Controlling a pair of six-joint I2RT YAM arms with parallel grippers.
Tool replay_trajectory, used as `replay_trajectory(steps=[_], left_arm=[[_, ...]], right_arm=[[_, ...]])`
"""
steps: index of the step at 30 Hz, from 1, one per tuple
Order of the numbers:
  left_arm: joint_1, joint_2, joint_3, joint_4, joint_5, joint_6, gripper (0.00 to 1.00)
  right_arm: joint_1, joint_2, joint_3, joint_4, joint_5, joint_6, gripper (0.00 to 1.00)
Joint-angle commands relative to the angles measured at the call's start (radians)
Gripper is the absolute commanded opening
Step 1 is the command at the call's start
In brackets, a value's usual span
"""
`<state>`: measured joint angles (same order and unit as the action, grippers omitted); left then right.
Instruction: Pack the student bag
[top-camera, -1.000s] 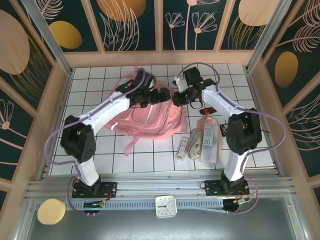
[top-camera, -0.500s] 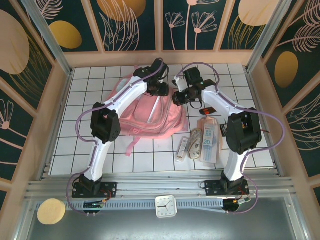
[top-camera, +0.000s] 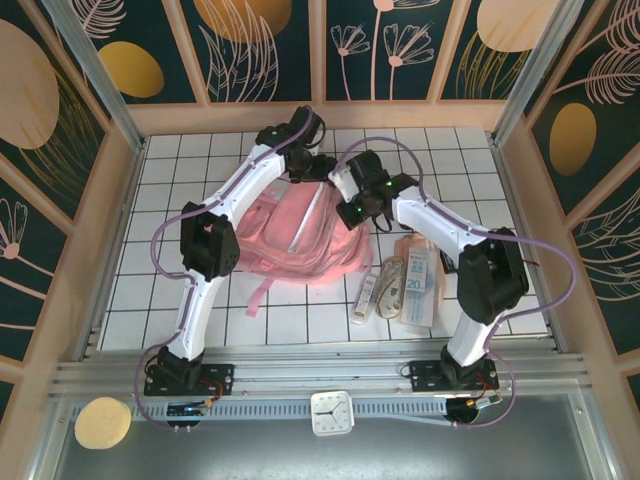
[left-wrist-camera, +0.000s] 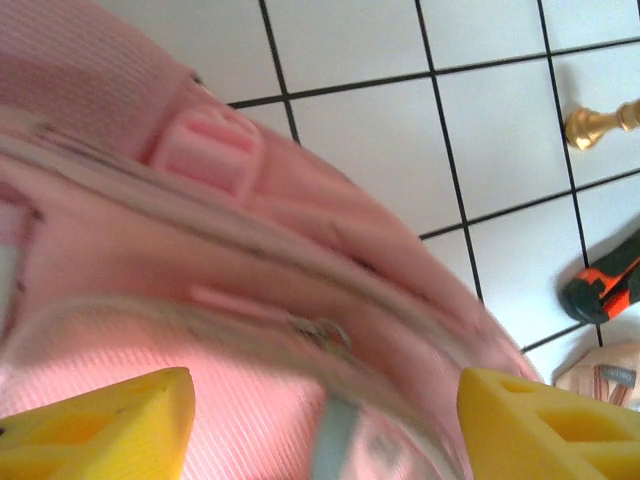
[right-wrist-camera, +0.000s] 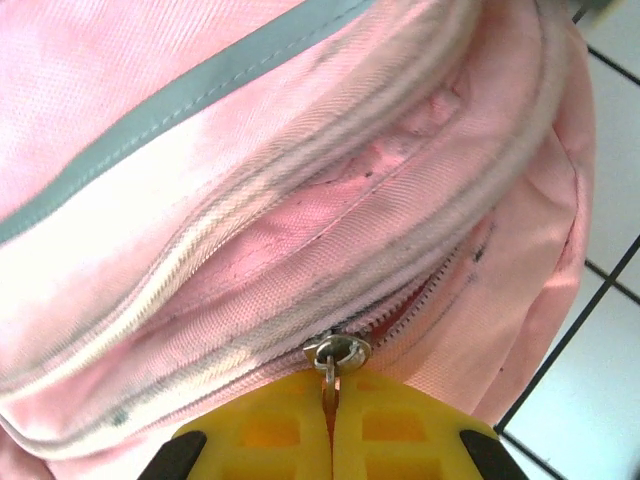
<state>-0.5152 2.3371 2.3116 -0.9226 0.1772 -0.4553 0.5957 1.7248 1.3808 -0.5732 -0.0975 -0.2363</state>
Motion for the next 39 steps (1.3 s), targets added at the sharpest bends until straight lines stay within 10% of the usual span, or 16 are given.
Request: replay_trajectory(steps=[1,8,12,25,34,39], left_arm=[[0.010,0.028,0.001,0.017,0.055,-0.021,0.56],[0.007,-0.037,-0.084,0.050,0.087,0.026,0.39],[0.005,-0.128,-0.210,0.050,0.144,0.186,0.99],[-0.111,-0.108,-0.237,-0.004,0.046,0.273,0.94],[-0.128,0.025,-0.022,-0.095,-0.052,0.239,0.57],[-0.127,0.081,0.067,-0.147,-0.035,0.223,0.07]], right_arm=[[0.051,-0.065,-0.054,-0.025,0.109,-0.025,0.00],[0.042,-0.098,-0.121,0.046,0.077,0.031,0.00],[-0.042,-0.077,-0.088,0.077,0.003,0.048,0.00],[-0.074,-0.036,-0.038,0.073,-0.051,0.051,0.00],[-0.060,-0.042,-0.041,0.076,-0.054,0.039,0.00],[-0.066,-0.044,-0.040,0.080,-0.059,0.030,0.00]])
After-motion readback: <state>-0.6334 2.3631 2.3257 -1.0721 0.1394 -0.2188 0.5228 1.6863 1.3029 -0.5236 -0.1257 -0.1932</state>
